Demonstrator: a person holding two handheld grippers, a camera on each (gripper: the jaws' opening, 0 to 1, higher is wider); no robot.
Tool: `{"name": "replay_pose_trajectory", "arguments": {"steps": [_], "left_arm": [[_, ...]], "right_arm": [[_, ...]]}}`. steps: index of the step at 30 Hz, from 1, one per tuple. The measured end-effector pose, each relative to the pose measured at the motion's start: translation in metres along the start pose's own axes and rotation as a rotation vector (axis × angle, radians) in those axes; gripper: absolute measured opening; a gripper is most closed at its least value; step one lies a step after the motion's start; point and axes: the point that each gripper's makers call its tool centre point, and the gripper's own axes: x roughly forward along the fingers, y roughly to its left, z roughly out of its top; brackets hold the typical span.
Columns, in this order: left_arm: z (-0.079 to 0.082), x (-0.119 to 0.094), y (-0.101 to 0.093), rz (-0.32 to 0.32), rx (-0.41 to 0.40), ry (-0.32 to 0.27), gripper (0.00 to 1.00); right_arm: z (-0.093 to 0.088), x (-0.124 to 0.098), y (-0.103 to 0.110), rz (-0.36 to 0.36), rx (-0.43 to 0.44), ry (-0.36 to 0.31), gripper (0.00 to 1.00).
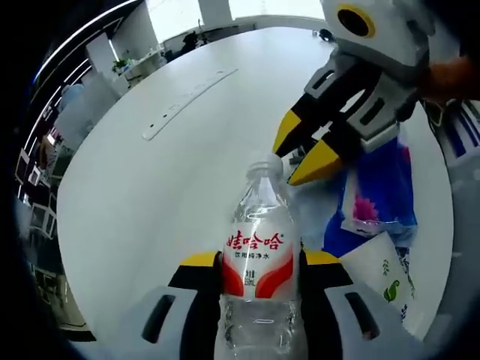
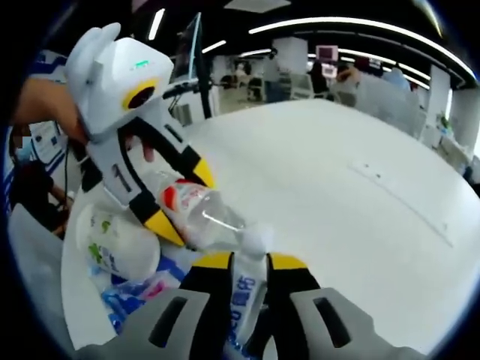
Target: Arrange the tabletop items into an orderly group along one side of the table until the central work area is clear of visible clutter.
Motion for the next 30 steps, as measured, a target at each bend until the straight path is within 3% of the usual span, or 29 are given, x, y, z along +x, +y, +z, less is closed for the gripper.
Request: {"name": "replay_pose_trajectory", "arguments": {"steps": [14,30], "left_arm": [[-0.002,0.003,-0.001,-0.016,-0.012,0.038,0.39],[0.012,0.001,-0.001,0.011,-0.089,-0.091,0.36]], "right_arm": [[-0.003,0.008,-0.005,-0.025,-0.014,0.017,0.11],[0.005,-0.003,-0.015,-0.075,-0.032,-0.018,0.09]]}}
